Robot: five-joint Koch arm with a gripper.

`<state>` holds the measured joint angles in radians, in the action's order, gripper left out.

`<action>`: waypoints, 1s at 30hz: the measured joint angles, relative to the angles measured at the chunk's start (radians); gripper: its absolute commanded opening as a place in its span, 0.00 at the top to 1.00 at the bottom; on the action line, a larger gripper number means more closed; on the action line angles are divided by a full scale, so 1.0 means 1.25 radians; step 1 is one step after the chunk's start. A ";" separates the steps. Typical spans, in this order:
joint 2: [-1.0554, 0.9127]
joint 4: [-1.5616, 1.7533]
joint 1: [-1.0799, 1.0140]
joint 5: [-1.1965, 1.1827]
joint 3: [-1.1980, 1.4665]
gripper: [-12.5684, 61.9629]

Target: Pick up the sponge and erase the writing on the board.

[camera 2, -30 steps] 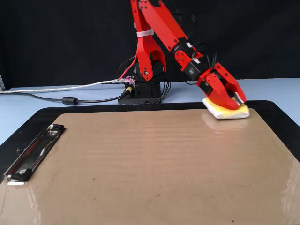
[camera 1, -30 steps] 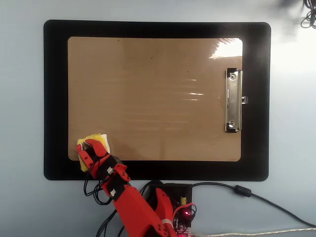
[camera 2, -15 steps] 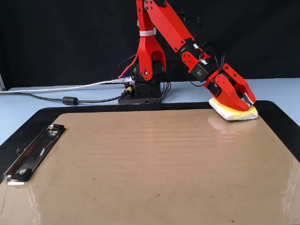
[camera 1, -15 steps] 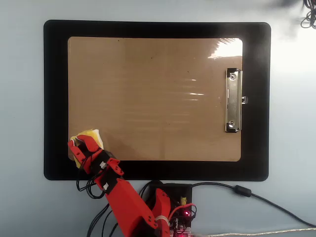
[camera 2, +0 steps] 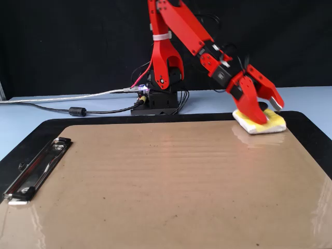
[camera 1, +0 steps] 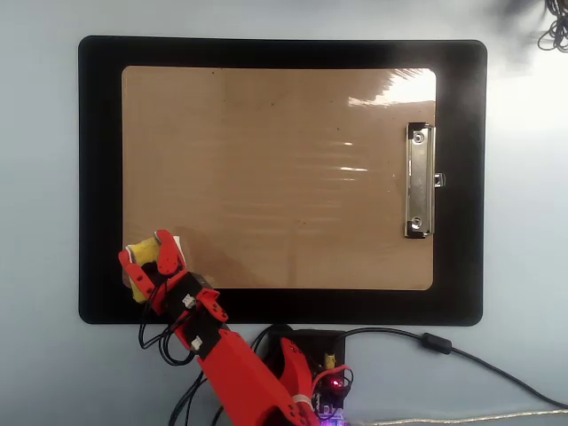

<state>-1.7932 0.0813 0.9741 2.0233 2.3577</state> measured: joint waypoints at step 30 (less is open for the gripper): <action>-0.416 -1.241 -0.668 -0.547 0.092 0.37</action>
<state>-2.3132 -1.4696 0.1396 1.3392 2.4728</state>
